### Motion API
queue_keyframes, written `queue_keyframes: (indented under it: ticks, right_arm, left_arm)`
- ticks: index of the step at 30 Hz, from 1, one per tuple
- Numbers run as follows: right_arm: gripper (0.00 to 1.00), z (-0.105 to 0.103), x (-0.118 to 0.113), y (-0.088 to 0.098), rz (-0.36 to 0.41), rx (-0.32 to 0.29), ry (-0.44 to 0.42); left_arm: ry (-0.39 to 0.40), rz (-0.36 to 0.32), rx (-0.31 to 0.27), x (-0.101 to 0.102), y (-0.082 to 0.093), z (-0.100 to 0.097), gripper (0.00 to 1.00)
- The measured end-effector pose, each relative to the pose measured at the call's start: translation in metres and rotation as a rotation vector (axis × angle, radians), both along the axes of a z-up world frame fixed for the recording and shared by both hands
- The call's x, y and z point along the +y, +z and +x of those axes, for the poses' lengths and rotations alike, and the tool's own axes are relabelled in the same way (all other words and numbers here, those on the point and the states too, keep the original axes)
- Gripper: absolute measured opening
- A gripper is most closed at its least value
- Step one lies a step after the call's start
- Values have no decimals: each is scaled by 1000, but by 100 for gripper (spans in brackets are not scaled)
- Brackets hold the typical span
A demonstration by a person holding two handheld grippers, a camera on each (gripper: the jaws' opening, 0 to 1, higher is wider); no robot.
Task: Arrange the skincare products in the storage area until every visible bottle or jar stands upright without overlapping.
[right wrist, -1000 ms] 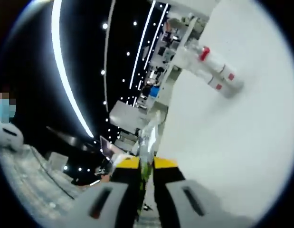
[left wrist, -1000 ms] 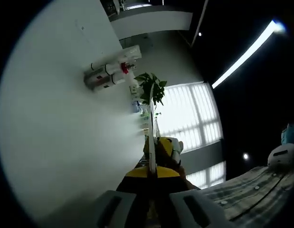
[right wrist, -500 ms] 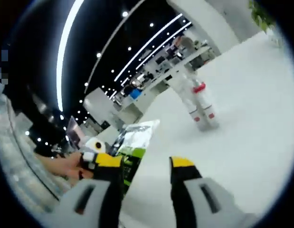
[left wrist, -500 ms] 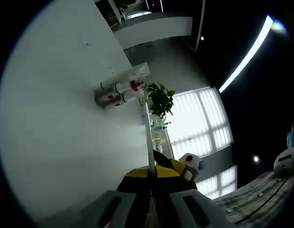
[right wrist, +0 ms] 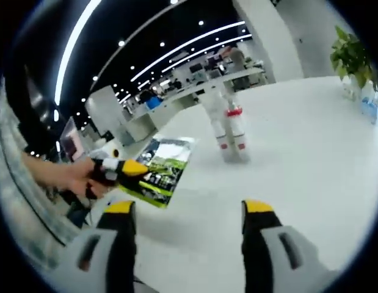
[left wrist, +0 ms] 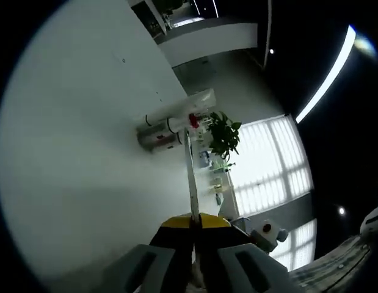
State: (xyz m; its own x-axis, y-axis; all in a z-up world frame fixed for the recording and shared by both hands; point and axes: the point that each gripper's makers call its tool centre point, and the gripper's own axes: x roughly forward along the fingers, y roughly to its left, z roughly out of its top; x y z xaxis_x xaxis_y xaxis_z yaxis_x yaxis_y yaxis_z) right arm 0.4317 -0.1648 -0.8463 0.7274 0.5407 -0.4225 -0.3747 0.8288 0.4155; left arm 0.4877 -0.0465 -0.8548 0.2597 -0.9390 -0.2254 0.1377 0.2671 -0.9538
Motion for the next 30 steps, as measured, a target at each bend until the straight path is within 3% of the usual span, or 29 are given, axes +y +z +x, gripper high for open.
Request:
queue_keyframes:
  ticks: [5,18,30]
  right_arm:
    - [74,-3,-13,2,9,0,-7]
    - [76,-11,-57,-8,-26,30,-28]
    - [78,-9,-78,-17,-41,58,-54]
  left_arm:
    - [55,15,15,2,-9,24,1]
    - [89,122,17,-1,-41,71,1]
    - [119,167,8,-6,-50,113,1]
